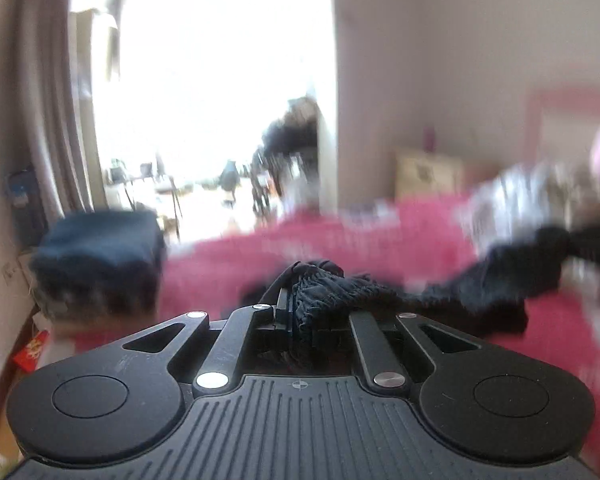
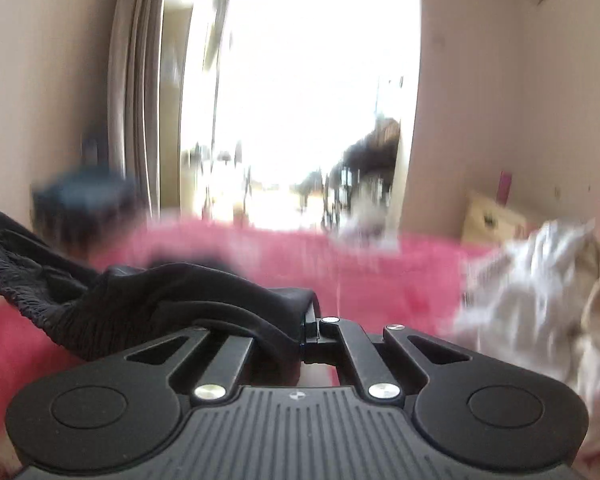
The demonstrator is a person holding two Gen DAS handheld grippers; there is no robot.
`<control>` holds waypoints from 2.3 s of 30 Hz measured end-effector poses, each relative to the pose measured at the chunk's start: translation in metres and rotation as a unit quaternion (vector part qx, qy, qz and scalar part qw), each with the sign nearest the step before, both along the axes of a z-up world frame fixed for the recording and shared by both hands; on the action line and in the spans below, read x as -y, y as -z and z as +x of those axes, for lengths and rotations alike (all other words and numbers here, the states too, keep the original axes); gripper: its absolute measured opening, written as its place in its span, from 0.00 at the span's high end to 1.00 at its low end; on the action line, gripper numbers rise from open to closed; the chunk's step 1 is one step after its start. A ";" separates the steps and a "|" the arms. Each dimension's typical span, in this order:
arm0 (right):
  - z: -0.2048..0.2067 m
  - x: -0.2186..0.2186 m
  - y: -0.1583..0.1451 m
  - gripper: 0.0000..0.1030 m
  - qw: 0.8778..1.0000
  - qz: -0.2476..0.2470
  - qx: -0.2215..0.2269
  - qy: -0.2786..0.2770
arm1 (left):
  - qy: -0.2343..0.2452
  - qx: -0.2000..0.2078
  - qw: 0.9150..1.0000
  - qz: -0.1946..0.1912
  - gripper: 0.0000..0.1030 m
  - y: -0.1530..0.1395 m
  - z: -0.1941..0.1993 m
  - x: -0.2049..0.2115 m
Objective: Fold clothes
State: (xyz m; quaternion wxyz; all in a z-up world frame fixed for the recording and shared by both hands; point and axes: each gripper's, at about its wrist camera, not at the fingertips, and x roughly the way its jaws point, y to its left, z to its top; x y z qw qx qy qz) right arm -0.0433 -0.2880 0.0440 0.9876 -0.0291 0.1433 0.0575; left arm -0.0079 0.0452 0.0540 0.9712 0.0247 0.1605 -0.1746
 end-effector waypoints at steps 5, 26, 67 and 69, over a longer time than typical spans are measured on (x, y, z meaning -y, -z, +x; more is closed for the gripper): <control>0.002 0.004 -0.081 0.99 0.996 0.032 0.085 -0.024 | -0.015 0.074 0.995 -0.062 0.94 -0.083 0.000 -0.017; -0.061 0.064 -0.227 0.99 0.970 0.126 0.129 -0.161 | 0.058 0.040 0.983 -0.171 0.94 -0.175 -0.045 -0.039; 0.325 0.062 0.076 0.46 0.954 0.123 -0.271 -0.047 | -0.080 -0.315 0.925 -0.197 0.47 0.134 0.286 -0.043; 0.319 0.046 0.068 0.46 0.965 0.078 -0.248 -0.044 | -0.060 -0.304 0.937 -0.160 0.47 0.129 0.274 -0.035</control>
